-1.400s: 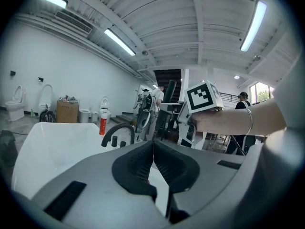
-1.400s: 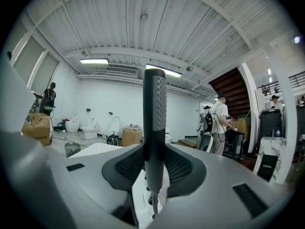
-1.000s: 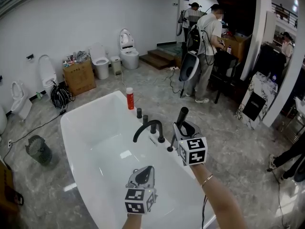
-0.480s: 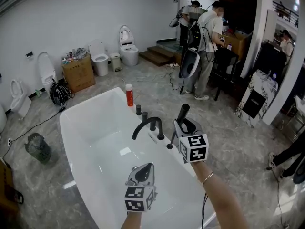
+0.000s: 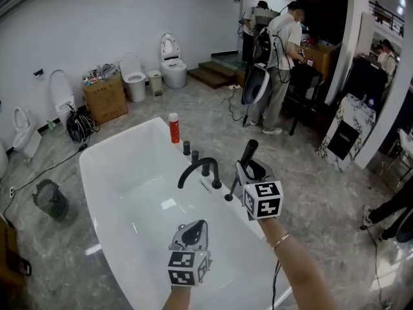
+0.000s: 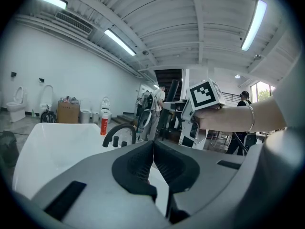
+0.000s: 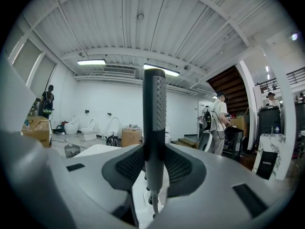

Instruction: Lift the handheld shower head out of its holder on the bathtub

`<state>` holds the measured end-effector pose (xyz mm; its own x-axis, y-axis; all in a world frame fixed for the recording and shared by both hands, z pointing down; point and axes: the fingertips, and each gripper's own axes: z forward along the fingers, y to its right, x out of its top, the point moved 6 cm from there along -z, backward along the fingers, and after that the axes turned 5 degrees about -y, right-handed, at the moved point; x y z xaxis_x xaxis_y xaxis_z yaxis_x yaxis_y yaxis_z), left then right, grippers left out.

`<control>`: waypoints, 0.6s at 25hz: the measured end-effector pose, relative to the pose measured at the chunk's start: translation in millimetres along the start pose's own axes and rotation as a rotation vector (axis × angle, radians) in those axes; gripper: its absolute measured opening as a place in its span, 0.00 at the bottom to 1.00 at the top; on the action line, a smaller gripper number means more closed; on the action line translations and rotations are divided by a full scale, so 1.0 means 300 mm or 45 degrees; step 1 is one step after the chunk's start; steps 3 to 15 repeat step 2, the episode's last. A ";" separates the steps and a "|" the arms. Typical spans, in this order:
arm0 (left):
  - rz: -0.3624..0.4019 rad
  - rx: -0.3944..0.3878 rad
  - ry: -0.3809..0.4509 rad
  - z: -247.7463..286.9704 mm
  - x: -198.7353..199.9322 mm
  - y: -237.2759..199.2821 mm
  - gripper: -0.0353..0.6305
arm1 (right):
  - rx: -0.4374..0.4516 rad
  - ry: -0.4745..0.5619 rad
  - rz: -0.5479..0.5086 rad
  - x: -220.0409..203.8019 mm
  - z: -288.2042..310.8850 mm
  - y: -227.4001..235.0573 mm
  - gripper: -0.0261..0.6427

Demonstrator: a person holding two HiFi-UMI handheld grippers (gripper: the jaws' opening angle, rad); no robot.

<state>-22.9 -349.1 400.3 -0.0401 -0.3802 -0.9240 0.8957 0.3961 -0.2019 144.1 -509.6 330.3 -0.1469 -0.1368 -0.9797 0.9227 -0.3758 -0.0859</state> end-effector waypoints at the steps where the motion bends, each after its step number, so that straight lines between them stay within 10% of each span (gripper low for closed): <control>1: 0.001 0.000 -0.001 0.001 0.002 0.001 0.08 | 0.000 0.000 0.000 0.002 -0.001 0.002 0.23; 15: 0.001 0.001 -0.001 0.002 0.004 0.002 0.08 | -0.001 0.001 0.000 0.004 -0.001 0.003 0.23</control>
